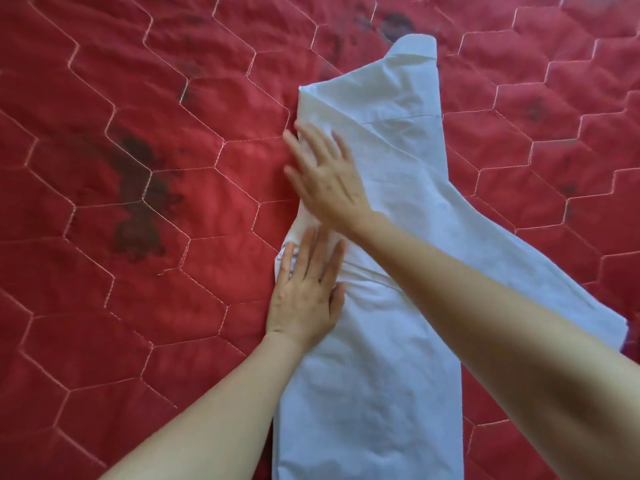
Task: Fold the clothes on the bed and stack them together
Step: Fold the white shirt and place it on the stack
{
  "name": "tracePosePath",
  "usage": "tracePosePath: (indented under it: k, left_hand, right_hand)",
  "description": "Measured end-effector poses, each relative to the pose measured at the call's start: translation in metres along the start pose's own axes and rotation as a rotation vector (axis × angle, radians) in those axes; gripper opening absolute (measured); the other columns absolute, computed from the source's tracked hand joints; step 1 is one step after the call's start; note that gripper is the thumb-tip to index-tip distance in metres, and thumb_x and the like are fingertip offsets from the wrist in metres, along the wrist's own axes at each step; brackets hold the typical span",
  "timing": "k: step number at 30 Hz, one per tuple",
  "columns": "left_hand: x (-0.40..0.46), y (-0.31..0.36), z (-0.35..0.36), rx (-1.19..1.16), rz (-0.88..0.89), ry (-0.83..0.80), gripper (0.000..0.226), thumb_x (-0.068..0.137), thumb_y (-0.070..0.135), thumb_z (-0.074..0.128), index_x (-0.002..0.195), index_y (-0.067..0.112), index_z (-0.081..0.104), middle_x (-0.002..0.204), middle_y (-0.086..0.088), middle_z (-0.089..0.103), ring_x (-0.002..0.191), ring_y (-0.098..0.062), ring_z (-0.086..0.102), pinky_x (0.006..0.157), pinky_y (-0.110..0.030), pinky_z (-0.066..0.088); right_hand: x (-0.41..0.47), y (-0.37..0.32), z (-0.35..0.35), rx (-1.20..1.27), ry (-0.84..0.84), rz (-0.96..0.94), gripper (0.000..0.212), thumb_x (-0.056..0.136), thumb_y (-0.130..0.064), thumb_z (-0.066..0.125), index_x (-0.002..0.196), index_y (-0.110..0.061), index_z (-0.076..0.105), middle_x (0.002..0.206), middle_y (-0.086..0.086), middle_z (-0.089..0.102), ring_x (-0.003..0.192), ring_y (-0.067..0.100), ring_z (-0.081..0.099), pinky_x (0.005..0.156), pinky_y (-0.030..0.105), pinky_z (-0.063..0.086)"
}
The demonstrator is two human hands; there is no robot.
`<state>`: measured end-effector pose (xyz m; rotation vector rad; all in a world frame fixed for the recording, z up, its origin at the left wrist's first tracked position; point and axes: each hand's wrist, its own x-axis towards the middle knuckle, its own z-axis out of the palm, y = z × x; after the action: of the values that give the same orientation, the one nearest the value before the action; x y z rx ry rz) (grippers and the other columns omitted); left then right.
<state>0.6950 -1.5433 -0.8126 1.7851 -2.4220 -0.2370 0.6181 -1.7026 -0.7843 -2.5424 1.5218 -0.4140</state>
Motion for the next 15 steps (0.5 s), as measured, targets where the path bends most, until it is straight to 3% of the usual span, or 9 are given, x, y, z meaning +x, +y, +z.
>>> tracePosePath:
  k: [2,5,10,13,15]
  left_hand:
    - [0.002,0.000,-0.001,0.002,-0.010,0.012,0.058,0.093,0.035,0.037,0.145,0.011,0.042,0.153,-0.017,0.033,0.143,-0.034,0.028,0.117,-0.051,0.016]
    - [0.002,0.000,-0.001,0.004,-0.015,-0.005,0.058,0.095,0.036,0.035,0.150,0.015,0.034,0.156,-0.016,0.026,0.146,-0.032,0.022,0.118,-0.052,0.015]
    - [0.001,-0.001,0.000,0.035,-0.001,-0.002,0.058,0.097,0.037,0.033,0.150,0.014,0.034,0.157,-0.016,0.024,0.146,-0.033,0.020,0.118,-0.053,0.012]
    - [0.001,-0.001,0.000,0.043,-0.001,0.014,0.057,0.097,0.037,0.033,0.149,0.015,0.034,0.157,-0.017,0.025,0.146,-0.033,0.021,0.119,-0.052,0.011]
    - [0.001,-0.001,0.000,0.056,0.006,0.015,0.058,0.097,0.037,0.033,0.150,0.014,0.033,0.157,-0.017,0.025,0.146,-0.032,0.020,0.119,-0.051,0.008]
  right_hand:
    - [-0.021,0.003,0.007,-0.098,-0.232,-0.059,0.050,0.104,-0.040,0.028,0.150,-0.021,0.029,0.158,0.005,0.023,0.147,0.019,0.019,0.120,0.044,0.008]
    - [-0.004,0.024,0.014,-0.201,-0.320,0.055,0.054,0.103,-0.046,0.014,0.154,-0.030,0.009,0.162,-0.001,0.005,0.150,0.016,0.001,0.120,0.045,-0.003]
    - [0.038,0.058,0.004,-0.185,-0.286,0.308,0.055,0.104,-0.044,0.016,0.155,-0.024,0.007,0.163,0.006,0.001,0.150,0.020,-0.002,0.120,0.046,-0.002]
    - [0.000,0.043,0.001,-0.153,-0.200,0.414,0.055,0.103,-0.045,0.017,0.154,-0.025,0.011,0.162,0.008,0.007,0.150,0.022,0.003,0.119,0.047,-0.002]
    - [-0.055,0.033,-0.002,-0.139,-0.242,0.390,0.055,0.103,-0.044,0.019,0.154,-0.024,0.013,0.162,0.009,0.008,0.150,0.024,0.004,0.118,0.047,-0.004]
